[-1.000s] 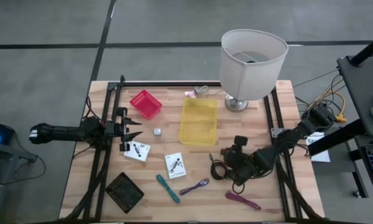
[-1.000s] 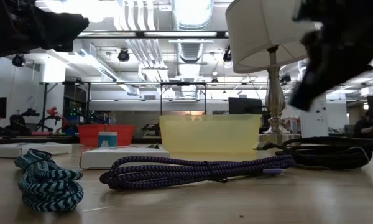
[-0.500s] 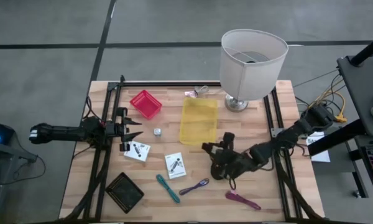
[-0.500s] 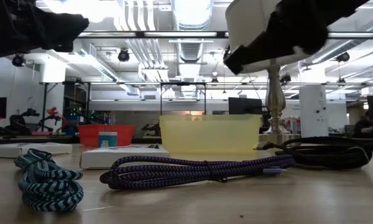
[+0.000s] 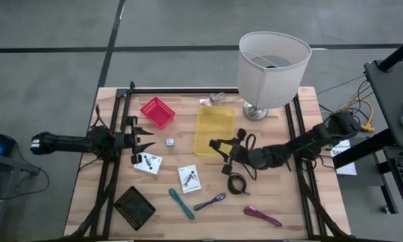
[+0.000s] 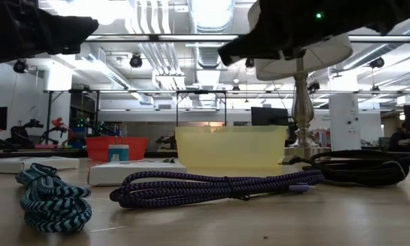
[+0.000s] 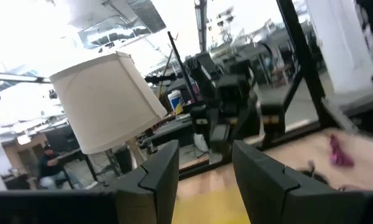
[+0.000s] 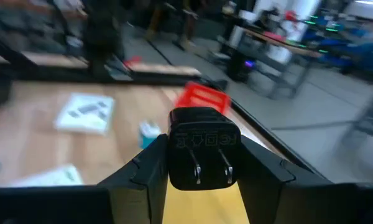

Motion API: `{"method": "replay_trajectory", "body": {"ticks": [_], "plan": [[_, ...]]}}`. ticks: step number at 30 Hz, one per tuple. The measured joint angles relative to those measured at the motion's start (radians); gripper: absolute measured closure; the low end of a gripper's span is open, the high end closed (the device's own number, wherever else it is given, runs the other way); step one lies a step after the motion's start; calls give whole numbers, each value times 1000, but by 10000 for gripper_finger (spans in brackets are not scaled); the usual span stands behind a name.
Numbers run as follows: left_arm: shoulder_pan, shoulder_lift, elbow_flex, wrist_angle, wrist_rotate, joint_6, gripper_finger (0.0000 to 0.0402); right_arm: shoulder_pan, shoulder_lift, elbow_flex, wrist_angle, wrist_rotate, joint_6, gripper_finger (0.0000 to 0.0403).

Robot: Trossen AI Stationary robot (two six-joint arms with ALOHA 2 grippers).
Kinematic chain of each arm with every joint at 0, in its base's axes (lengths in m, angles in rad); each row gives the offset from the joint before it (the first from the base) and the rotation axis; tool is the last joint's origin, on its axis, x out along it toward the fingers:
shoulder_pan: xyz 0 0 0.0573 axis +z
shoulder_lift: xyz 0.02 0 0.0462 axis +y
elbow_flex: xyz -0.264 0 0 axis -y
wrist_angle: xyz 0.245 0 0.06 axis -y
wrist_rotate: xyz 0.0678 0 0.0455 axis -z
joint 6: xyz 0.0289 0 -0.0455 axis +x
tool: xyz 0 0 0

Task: Pick and place items into bin
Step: Put the black charger adapter into the red bin

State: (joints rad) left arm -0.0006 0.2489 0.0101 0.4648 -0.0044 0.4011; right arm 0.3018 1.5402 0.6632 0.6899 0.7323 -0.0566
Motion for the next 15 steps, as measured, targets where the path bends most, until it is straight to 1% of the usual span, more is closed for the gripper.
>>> {"method": "replay_trajectory", "body": {"ticks": [3,5,10,15], "plan": [[0,32,0,12,0,50,267,-36,0,0,54,-129,1,262],[0,62,0,41,0,80,267,-57,0,3,73,-185,9,260],[0,151,0,138,4,159,267,-91,0,33,78,-223,35,259],[0,295,0,247,54,314,267,-122,0,55,79,-318,71,263]]}}
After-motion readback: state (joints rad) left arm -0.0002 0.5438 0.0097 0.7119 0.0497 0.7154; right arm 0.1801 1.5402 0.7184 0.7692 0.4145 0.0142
